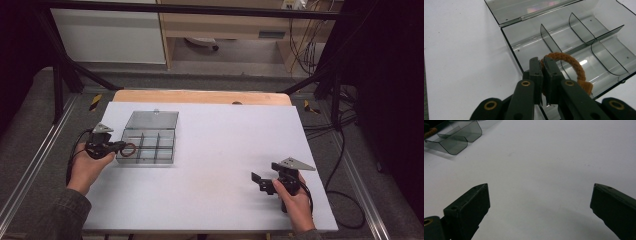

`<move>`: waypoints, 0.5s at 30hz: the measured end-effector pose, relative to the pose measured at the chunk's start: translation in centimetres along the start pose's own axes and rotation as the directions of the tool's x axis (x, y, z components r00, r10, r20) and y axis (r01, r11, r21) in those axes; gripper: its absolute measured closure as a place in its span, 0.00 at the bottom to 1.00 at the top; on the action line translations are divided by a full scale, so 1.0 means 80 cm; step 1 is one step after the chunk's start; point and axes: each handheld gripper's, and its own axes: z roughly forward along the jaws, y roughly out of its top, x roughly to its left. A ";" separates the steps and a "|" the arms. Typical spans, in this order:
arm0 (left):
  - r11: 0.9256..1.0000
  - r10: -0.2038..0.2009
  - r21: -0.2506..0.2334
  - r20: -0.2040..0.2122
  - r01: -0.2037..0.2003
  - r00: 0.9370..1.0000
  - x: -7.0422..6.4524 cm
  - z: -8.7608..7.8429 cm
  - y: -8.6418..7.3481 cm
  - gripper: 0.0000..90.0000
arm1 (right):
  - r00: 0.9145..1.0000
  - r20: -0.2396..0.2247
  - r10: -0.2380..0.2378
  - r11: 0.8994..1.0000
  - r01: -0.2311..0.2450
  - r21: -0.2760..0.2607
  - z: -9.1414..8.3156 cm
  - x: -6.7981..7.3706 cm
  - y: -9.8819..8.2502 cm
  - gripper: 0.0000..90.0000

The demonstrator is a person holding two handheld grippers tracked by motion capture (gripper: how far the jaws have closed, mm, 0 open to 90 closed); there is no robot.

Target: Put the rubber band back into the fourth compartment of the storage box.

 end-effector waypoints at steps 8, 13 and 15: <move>1.000 0.017 0.005 0.001 -0.017 1.000 -0.004 0.000 0.000 0.95 | 1.000 -0.001 0.001 1.000 -0.001 0.000 0.000 0.000 0.000 0.03; 1.000 0.017 0.012 0.003 -0.017 1.000 -0.005 0.002 -0.003 0.95 | 1.000 0.000 -0.001 1.000 0.001 0.000 0.000 0.000 0.000 0.03; 1.000 0.020 0.015 -0.003 -0.020 1.000 -0.006 0.003 -0.004 0.95 | 1.000 -0.001 0.000 1.000 0.000 0.001 0.000 0.000 0.000 0.03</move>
